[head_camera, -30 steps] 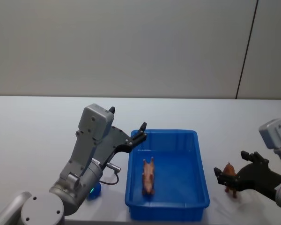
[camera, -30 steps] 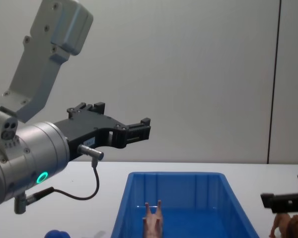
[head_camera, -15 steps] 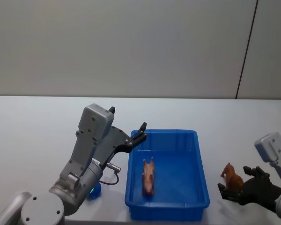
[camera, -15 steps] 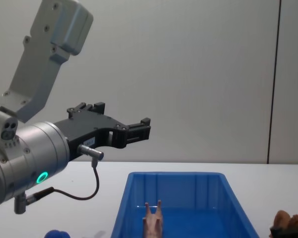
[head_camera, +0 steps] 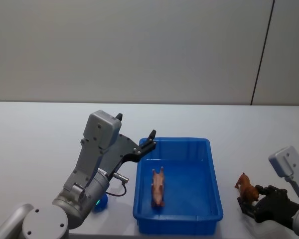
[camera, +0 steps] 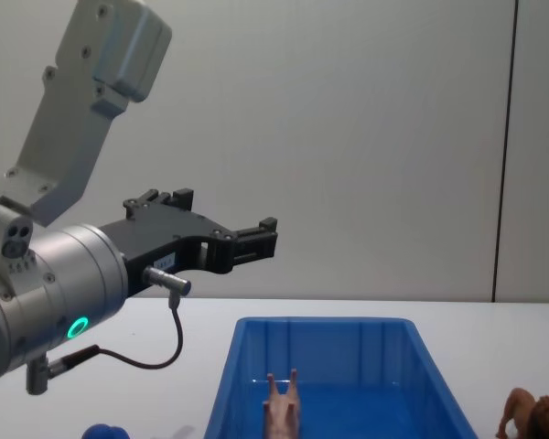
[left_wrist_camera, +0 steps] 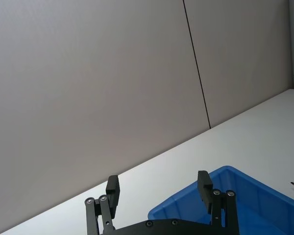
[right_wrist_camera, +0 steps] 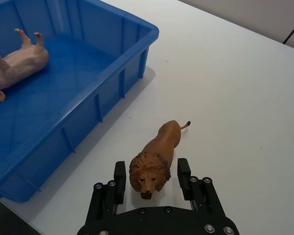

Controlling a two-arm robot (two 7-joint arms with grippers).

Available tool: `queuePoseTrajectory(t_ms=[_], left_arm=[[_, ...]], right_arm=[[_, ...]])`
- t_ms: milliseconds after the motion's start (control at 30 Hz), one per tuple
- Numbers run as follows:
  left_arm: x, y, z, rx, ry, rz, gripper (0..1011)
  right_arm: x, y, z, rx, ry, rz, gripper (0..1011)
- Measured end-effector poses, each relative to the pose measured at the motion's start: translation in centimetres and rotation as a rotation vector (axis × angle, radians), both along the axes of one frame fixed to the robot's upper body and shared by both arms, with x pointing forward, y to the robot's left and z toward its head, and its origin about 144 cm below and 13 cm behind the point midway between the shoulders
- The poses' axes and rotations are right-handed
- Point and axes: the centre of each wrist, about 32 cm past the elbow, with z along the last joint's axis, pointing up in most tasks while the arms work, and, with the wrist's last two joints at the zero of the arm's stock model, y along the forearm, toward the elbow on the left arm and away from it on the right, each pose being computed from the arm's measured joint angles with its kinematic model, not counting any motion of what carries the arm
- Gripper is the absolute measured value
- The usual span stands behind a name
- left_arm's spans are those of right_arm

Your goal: Pick up the two dolls from the table and place them into the box.

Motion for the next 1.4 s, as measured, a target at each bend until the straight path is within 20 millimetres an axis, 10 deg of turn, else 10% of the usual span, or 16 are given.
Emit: queuePoseTrajectory(t_ms=[267, 800, 1400], left_arm=[[0.0, 0.0, 0.0, 0.000, 0.000, 0.000, 1001], [0.0, 0.0, 0.0, 0.000, 0.000, 0.000, 1001], [0.0, 0.0, 0.0, 0.000, 0.000, 0.000, 1002]], right_arm=[[-0.2, -0.1, -0.2, 0.013, -0.039, -0.002, 428], [-0.7, 0.6, 1.2, 0.084, -0.223, 0.001, 428], [0.2, 5.8, 4.9, 0.164, -0.291, 0.134, 428]])
